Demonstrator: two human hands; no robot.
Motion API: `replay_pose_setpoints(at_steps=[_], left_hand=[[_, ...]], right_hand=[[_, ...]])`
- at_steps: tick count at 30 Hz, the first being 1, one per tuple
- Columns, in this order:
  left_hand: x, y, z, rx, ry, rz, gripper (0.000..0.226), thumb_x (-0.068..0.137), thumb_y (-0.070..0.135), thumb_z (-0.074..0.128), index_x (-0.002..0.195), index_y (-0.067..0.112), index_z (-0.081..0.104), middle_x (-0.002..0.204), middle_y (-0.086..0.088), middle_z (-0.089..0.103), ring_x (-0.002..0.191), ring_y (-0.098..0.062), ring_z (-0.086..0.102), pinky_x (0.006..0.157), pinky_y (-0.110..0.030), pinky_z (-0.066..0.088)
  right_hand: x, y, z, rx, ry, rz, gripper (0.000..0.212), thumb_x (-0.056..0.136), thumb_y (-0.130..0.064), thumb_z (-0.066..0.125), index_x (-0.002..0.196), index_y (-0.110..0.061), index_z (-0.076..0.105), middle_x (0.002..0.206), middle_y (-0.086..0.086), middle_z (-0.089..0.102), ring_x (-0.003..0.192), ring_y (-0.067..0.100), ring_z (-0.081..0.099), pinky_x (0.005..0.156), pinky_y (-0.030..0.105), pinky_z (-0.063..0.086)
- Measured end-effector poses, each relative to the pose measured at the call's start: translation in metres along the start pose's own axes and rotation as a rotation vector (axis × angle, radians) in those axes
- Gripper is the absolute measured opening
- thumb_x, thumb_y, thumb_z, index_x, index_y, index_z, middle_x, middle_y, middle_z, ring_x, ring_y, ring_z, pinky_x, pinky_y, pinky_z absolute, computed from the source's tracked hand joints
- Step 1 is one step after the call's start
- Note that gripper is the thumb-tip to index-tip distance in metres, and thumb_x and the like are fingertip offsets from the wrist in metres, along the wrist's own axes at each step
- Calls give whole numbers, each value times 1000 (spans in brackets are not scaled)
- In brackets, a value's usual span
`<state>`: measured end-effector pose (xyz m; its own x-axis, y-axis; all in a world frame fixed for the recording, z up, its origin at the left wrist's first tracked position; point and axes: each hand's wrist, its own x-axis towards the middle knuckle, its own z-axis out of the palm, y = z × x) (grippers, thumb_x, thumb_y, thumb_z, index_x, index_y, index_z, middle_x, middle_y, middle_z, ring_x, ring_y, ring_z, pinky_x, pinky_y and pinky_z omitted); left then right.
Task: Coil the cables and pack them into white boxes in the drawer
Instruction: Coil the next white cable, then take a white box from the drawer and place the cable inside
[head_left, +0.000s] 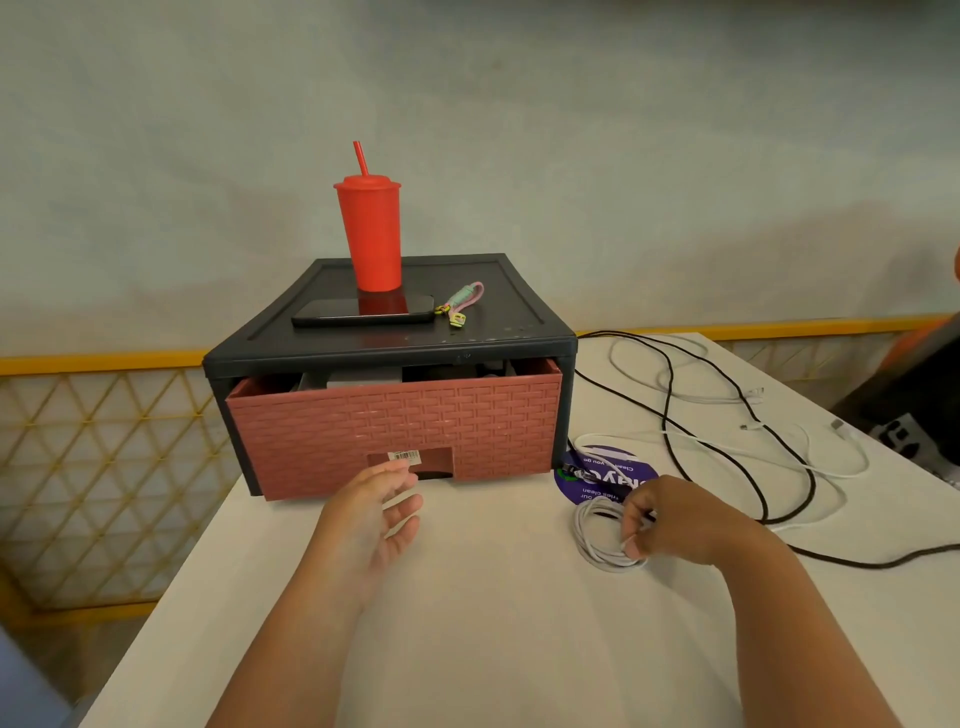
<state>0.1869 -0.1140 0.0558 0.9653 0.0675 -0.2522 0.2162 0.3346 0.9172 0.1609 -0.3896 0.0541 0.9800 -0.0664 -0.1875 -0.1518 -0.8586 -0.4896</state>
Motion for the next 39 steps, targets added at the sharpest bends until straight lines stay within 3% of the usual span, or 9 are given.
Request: replay_pose_setpoints(at_steps=[6,11,14,18,23,28,33,39], left_hand=[[5,1,-5,-32,8,-7,11,92,11,53,93,15,63,94,-3,62,83,-17,59,68,-28,47],[8,0,-9,-166,25,-56,7,90,16,58,95,13,62,94,-4,64,81,-17,60,68,-29,48],[8,5,-9,-340,17,-104,15,91,22,56,99,9,59,99,-8,64,87,-20,61,72,-31,49],[10,6,-7,-450,21,-149,35,93,33,53,110,3,54,112,-13,60,101,-25,59,83,-35,46],[21,10,5,-564,40,-161,48,94,33,50,126,-2,45,124,-18,54,117,-29,53,94,-38,42],[30,11,17,-603,65,-149,49,96,31,47,131,-2,39,129,-17,49,125,-28,48,104,-40,37],[34,5,18,-593,74,-133,45,93,38,48,122,4,47,100,-9,58,117,-25,53,105,-39,37],[5,-3,12,-545,157,-140,48,89,44,51,109,1,46,98,-11,54,92,-22,57,93,-37,43]], right_hand=[[-2,3,-10,113,43,-28,21,69,-13,78,85,-19,65,101,-9,55,98,14,53,78,25,41],[-2,-1,-17,209,285,-29,11,80,-23,70,84,-24,60,99,-5,56,82,7,51,62,18,37],[-2,-14,-19,401,436,-65,11,84,-23,66,93,-23,60,101,-3,59,80,10,54,70,27,40],[6,-42,-15,499,579,-114,28,88,-26,60,116,-24,57,112,-6,56,90,13,53,78,27,36],[36,-77,-21,398,701,-255,34,94,-17,52,128,-22,54,133,0,49,102,15,56,84,22,37],[67,-97,-41,244,703,-266,31,92,-14,54,123,-15,60,130,5,53,113,19,52,83,14,30],[76,-101,-51,329,703,-176,27,87,-15,63,113,-15,67,122,6,62,110,21,57,82,19,35],[75,-101,-55,384,666,-146,27,84,-15,66,111,-15,68,122,8,62,108,23,57,84,24,39]])
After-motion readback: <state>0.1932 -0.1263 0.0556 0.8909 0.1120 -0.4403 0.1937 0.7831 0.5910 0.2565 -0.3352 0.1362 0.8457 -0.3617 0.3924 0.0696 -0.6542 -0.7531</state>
